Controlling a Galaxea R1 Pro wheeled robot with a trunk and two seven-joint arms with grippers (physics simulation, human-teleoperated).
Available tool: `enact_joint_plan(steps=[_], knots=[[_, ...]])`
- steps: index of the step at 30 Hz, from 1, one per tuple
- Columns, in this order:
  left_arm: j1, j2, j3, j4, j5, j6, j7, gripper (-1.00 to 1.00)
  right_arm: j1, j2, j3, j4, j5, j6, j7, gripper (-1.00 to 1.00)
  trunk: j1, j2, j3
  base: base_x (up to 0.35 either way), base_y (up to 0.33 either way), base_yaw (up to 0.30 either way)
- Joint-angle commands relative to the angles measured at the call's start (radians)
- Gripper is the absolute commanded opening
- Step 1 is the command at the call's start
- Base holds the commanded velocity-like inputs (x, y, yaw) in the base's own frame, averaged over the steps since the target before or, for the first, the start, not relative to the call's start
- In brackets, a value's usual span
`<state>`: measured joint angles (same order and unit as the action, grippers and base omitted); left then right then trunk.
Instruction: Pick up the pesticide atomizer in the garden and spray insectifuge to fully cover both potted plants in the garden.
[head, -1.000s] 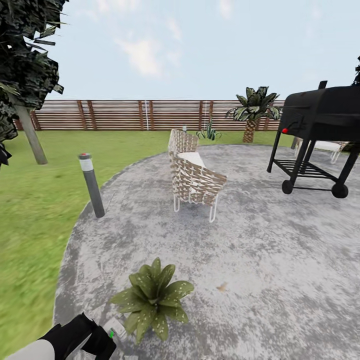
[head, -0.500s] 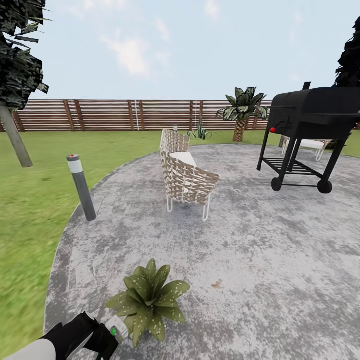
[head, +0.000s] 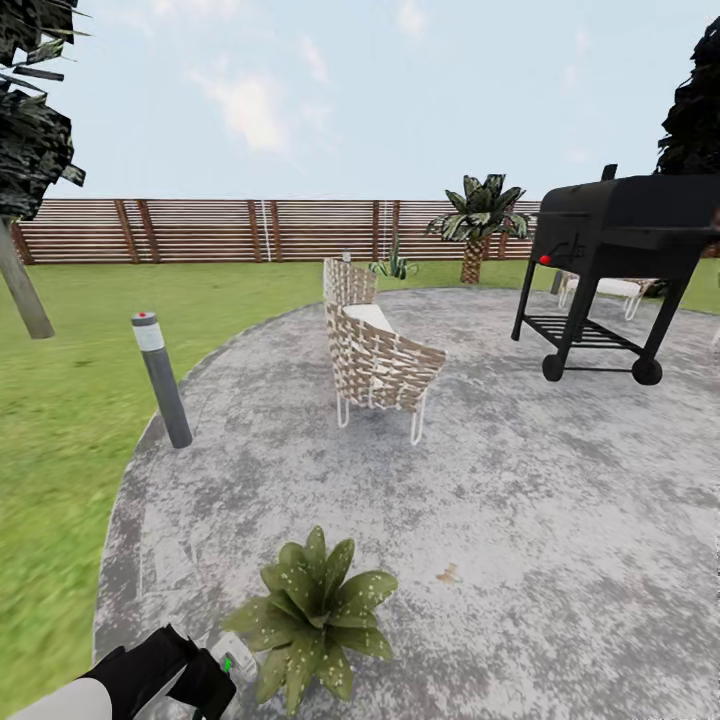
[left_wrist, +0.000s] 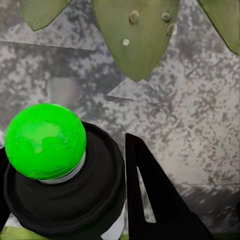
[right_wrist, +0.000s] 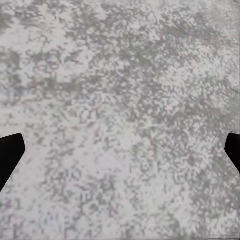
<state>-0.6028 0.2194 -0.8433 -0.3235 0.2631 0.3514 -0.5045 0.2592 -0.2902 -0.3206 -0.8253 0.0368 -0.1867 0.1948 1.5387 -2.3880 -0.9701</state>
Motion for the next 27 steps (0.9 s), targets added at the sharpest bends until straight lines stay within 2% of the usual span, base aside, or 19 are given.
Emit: enact_joint_plan(steps=[1,6,12,25,27], knots=[[0.000,0.000,0.000,0.000,-0.001,0.000,0.000,-1.00,0.000,0.000,0.000,0.000,0.000,0.000,0.000,1.00,0.000,0.000,0.000,0.214,0.239,-0.289],[0.000,0.000,0.000,0.001,-0.001,0.001,-0.003,-1.00,0.000,0.000,0.000,0.000,0.000,0.000,0.000,1.00,0.000,0.000,0.000,0.076,0.312,-0.293],[0.000,0.000,0.000,0.000,-0.001,0.003,-0.004,-1.00,0.000,0.000,0.000,0.000,0.000,0.000,-0.001,1.00,0.000,0.000,0.000,0.002,0.342,-0.110],[0.000,-0.001,-0.002,-0.001,-0.004,0.001,-0.008,-1.00,0.000,0.000,0.000,0.000,0.001,0.000,-0.002,1.00,0.000,0.000,0.000,0.000,0.340,-0.287],[0.000,0.000,-0.004,-0.004,-0.006,-0.007,-0.010,-1.00,0.000,0.000,0.000,0.000,0.001,0.000,-0.002,1.00,0.000,0.000,0.000,0.000,0.103,-0.293]])
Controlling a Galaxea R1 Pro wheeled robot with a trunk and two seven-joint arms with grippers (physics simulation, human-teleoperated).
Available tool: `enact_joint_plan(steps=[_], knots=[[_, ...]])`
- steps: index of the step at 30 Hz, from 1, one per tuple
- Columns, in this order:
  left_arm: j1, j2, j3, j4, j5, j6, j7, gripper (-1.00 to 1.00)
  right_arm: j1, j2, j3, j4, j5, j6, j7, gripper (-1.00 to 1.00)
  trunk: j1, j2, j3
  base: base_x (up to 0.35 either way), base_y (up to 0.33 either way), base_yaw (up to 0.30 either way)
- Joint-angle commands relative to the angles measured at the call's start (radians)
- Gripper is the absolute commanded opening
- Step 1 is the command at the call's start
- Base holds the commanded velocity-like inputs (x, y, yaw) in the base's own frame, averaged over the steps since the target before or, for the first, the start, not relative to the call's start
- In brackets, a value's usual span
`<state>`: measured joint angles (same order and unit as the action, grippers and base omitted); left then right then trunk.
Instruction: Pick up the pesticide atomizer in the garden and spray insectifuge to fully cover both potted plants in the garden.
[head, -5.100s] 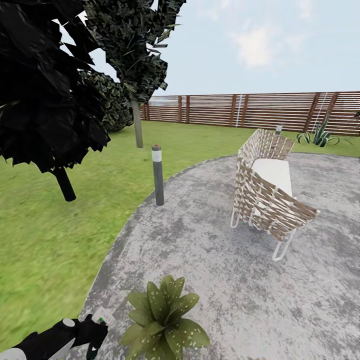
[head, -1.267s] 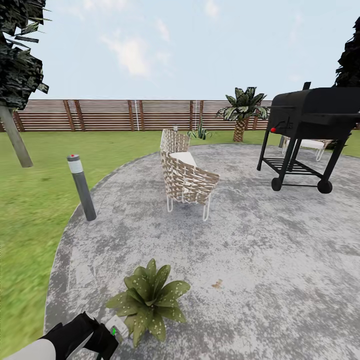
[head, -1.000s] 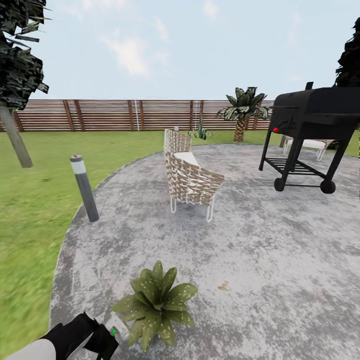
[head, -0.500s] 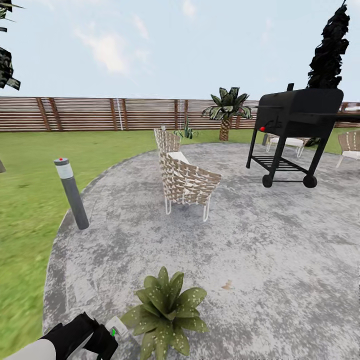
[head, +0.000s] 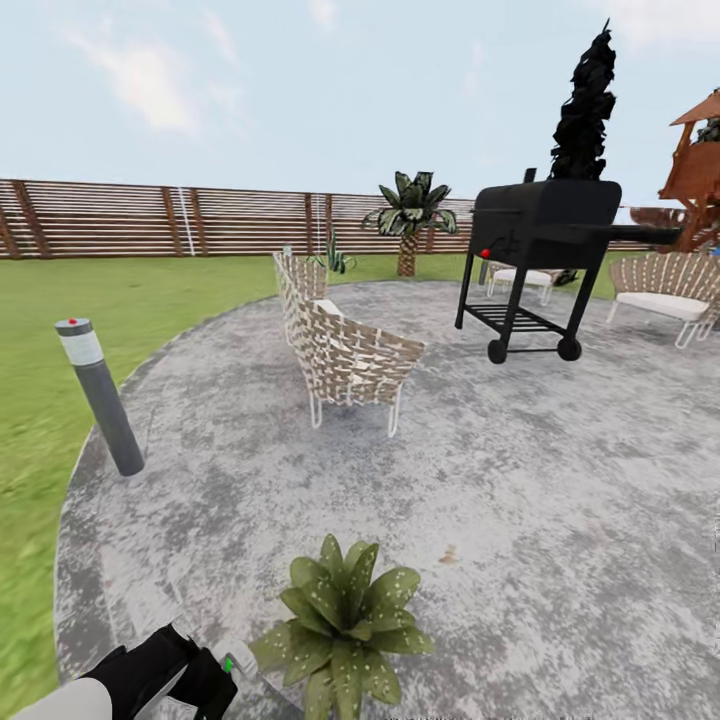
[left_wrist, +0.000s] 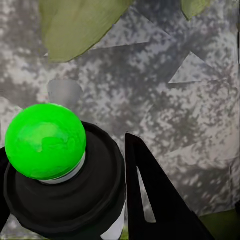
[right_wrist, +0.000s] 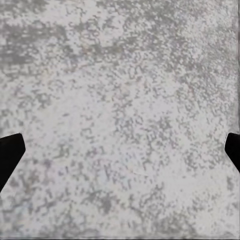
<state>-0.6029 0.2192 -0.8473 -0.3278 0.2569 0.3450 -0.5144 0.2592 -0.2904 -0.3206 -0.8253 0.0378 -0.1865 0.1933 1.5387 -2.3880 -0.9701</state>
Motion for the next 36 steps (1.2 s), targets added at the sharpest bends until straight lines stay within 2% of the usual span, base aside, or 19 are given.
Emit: enact_joint_plan(steps=[1,8,12,36], knots=[[0.000,0.000,-0.001,-0.001,0.000,-0.001,-0.001,-1.00,0.000,0.000,0.000,0.000,0.000,0.000,0.000,1.00,0.000,0.000,0.000,0.000,0.036,-0.293],[0.000,0.000,0.002,-0.001,0.003,0.004,0.001,-1.00,0.000,0.000,0.000,-0.001,-0.001,-0.001,0.000,1.00,0.000,0.000,0.000,0.000,0.073,-0.232],[0.000,0.000,0.002,0.000,0.004,0.006,-0.001,-1.00,0.000,-0.001,0.000,0.000,0.000,-0.001,0.000,1.00,0.000,0.000,0.000,0.000,0.322,-0.123],[0.000,-0.001,0.002,0.000,0.002,0.006,-0.001,-1.00,0.000,-0.001,0.000,0.000,0.000,0.001,0.000,1.00,0.000,0.000,0.000,-0.012,0.335,-0.290]])
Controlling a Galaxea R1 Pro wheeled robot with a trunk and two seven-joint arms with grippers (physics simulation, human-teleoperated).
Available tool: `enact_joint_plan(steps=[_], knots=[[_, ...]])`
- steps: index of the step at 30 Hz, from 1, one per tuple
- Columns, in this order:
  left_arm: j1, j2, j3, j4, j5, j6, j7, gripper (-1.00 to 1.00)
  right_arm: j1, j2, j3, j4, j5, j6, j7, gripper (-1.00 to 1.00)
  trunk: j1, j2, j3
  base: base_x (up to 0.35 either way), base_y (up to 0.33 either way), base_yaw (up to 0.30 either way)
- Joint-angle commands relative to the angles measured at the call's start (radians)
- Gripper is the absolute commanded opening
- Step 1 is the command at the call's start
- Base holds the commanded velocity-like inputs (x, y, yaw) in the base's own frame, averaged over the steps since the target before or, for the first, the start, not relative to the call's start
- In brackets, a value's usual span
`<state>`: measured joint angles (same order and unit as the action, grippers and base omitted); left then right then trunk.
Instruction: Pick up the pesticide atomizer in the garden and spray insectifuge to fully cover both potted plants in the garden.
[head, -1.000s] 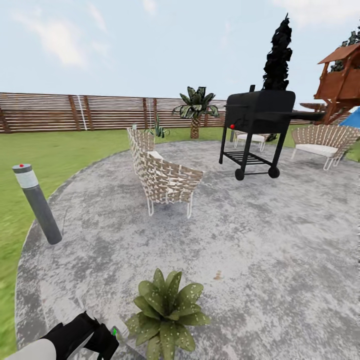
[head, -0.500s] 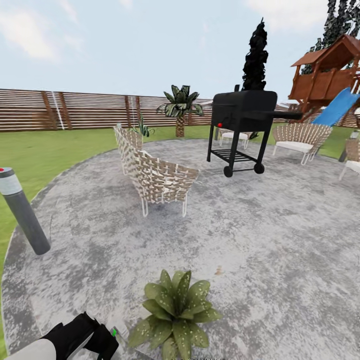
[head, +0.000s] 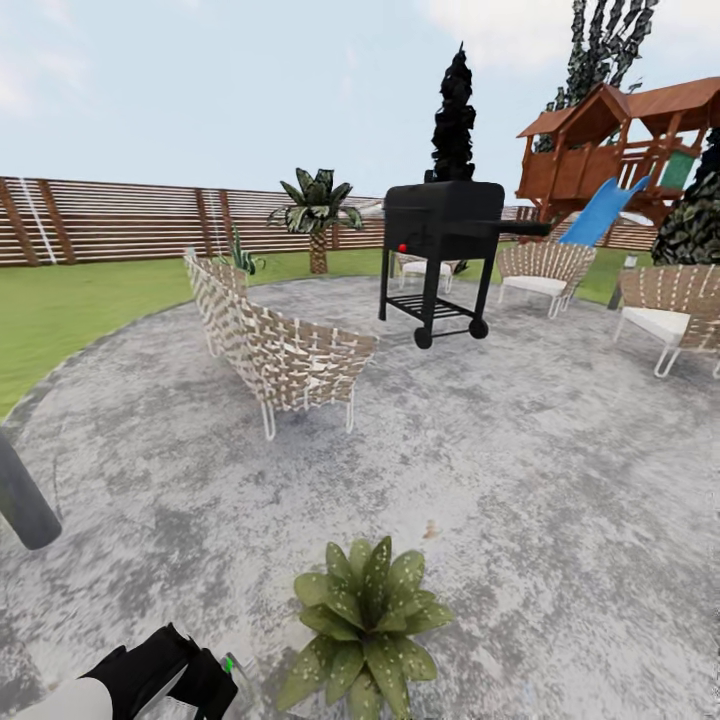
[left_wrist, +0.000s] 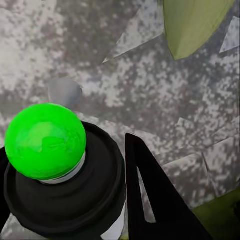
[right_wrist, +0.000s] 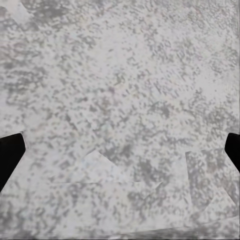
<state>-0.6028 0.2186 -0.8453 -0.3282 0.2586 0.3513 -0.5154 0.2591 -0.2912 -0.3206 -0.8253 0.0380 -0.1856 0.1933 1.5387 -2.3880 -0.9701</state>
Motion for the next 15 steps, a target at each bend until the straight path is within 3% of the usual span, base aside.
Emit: enact_joint_plan(steps=[1,15], knots=[[0.000,0.000,0.000,0.000,0.000,0.000,0.000,-1.00,0.000,0.000,0.000,0.000,0.000,0.000,0.000,1.00,0.000,0.000,0.000,0.000,0.335,-0.293],[-0.009,-0.026,0.004,-0.020,0.006,-0.011,0.007,-1.00,0.000,0.000,-0.002,0.000,-0.010,0.000,-0.002,1.00,0.000,0.000,0.000,0.000,0.315,-0.294]])
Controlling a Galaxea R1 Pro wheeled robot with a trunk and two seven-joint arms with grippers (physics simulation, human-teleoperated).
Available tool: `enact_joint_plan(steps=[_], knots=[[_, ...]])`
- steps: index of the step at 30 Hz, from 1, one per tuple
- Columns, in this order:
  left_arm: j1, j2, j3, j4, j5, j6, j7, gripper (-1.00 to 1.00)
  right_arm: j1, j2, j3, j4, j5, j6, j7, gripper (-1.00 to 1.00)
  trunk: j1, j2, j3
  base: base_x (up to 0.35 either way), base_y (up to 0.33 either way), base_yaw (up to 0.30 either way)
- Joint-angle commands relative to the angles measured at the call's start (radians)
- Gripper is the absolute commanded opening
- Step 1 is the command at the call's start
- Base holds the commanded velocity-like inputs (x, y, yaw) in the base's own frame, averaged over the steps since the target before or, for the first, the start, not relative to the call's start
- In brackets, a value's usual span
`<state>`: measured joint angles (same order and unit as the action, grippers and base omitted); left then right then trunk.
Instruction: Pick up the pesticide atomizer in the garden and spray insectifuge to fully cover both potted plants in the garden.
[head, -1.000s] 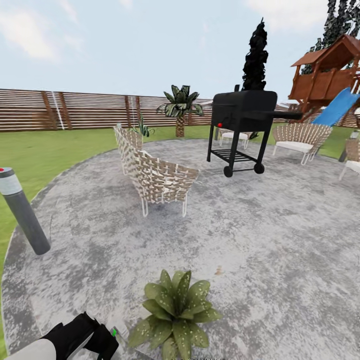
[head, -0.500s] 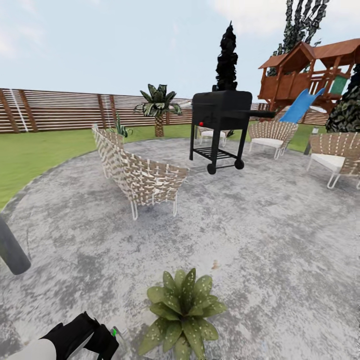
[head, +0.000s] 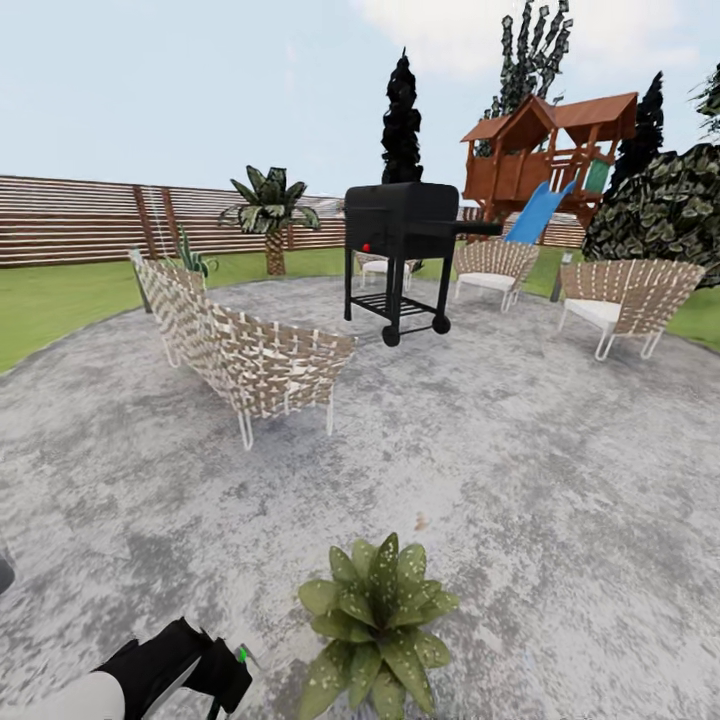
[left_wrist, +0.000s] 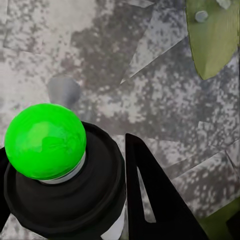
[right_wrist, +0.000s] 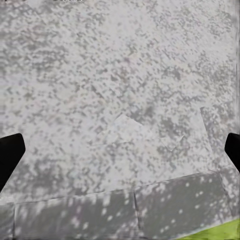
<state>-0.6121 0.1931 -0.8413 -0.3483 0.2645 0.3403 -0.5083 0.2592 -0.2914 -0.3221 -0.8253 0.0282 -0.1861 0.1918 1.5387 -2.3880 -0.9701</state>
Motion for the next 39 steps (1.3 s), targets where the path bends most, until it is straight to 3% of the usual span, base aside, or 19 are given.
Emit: enact_joint_plan(steps=[1,7,19,30,32,36,39], knots=[[0.000,0.001,0.000,0.000,0.001,-0.001,0.001,-1.00,0.000,0.000,0.000,0.000,0.000,0.000,0.000,1.00,0.000,0.000,0.000,0.000,0.023,-0.296],[0.000,0.000,0.001,0.000,0.002,0.001,0.005,-1.00,0.000,0.000,0.000,0.000,0.000,-0.001,0.001,1.00,0.000,0.000,0.000,0.000,0.145,-0.263],[0.000,0.000,0.001,0.001,0.001,0.001,0.004,-1.00,0.000,0.000,-0.001,-0.001,0.001,-0.002,0.000,1.00,0.000,0.000,0.000,0.000,0.286,-0.003],[-0.003,-0.002,0.001,-0.012,0.001,0.000,0.007,-1.00,0.000,0.001,0.000,-0.001,0.001,-0.003,-0.001,1.00,0.000,0.000,0.000,0.020,0.023,-0.233],[-0.004,0.000,0.001,-0.067,0.000,0.003,-0.001,-1.00,0.000,0.001,0.000,-0.001,0.001,-0.003,-0.001,1.00,0.000,0.000,0.000,0.017,0.011,-0.026],[-0.034,-0.020,0.000,-0.089,-0.004,0.050,0.005,-1.00,0.000,0.001,0.001,-0.003,0.001,-0.003,-0.001,1.00,0.000,0.000,0.000,0.003,0.002,-0.004],[-0.062,-0.058,-0.002,-0.080,-0.006,0.080,0.005,-1.00,0.000,0.001,0.003,-0.026,0.004,-0.003,-0.001,1.00,0.000,0.000,0.000,0.000,0.000,0.000]])
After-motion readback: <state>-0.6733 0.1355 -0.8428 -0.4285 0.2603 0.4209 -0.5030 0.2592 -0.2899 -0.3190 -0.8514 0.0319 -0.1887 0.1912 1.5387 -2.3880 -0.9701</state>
